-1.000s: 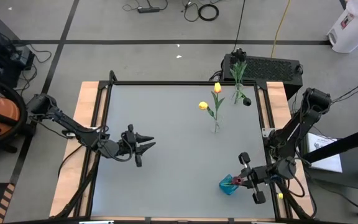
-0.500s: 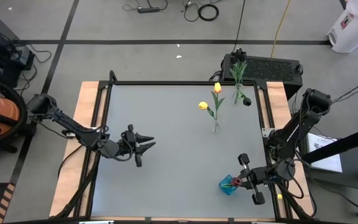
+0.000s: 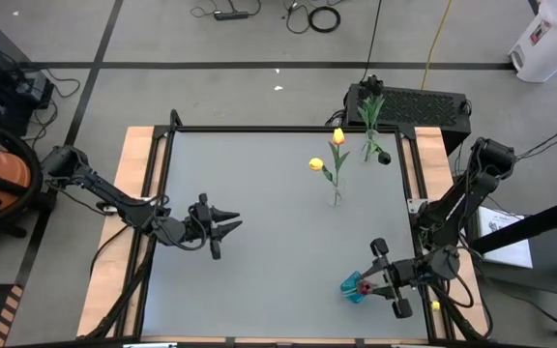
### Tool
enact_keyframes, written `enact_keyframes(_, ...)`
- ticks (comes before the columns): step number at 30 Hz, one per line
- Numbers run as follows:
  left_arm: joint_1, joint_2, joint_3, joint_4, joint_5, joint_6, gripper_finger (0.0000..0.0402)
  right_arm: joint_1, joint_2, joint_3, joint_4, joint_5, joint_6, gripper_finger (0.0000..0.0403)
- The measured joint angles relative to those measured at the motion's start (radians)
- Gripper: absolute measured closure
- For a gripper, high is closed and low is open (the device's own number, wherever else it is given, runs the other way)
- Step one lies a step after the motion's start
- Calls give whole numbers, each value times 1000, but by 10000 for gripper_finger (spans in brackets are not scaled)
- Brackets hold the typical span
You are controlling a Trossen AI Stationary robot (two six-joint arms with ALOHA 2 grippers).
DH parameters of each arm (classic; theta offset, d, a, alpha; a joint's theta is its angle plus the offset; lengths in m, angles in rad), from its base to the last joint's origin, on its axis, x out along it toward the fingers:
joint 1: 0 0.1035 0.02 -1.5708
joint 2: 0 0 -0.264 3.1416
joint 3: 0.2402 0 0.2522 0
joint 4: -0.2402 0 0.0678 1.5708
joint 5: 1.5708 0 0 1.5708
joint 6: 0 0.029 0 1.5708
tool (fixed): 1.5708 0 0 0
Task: Sort flowers into vase by color
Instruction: Put the red tulip into the blue vase, then return to Home Position
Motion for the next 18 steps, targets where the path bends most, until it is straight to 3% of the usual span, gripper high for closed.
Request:
enact_keyframes(10, 0, 0, 0, 0, 0, 0, 288, 0, -10, -1, 1, 0, -3, 181)
enact_keyframes(18, 0, 0, 0, 0, 0, 0, 288, 31, -61, -1, -18, -5, -10, 141)
